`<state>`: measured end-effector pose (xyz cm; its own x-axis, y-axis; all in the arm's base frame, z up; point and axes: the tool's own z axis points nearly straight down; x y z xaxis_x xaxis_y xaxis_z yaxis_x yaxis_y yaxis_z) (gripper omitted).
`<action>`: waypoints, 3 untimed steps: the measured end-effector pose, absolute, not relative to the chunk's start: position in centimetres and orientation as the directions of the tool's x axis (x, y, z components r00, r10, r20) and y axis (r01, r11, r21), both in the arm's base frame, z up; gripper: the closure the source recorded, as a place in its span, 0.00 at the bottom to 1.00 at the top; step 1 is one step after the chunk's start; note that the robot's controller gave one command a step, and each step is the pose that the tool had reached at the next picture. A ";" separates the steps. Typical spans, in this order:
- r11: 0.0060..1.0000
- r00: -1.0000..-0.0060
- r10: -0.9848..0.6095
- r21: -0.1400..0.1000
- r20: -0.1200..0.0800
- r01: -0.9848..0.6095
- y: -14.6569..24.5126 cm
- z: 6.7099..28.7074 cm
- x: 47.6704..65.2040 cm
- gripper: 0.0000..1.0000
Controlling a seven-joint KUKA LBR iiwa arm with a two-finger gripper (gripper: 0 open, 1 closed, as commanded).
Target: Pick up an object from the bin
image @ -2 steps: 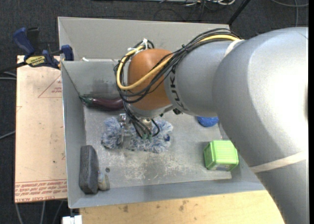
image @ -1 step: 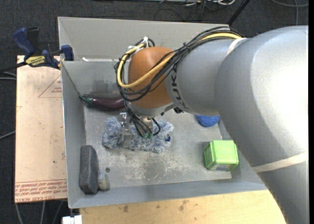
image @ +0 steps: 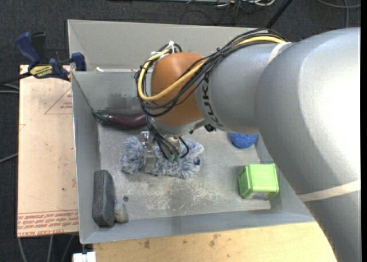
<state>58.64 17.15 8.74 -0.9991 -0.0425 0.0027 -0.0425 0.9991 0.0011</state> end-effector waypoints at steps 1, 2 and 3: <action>0.999 -0.999 -0.042 0.000 0.007 -0.042 17.1 10.8 58.5 1.00; 0.999 -0.999 -0.042 0.002 -0.002 -0.042 17.2 13.0 58.7 1.00; 0.999 -0.999 -0.042 0.003 -0.007 -0.042 17.2 13.8 58.8 1.00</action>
Offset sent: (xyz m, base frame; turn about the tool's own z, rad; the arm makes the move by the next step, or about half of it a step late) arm -0.0001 -0.0001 0.0476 0.0000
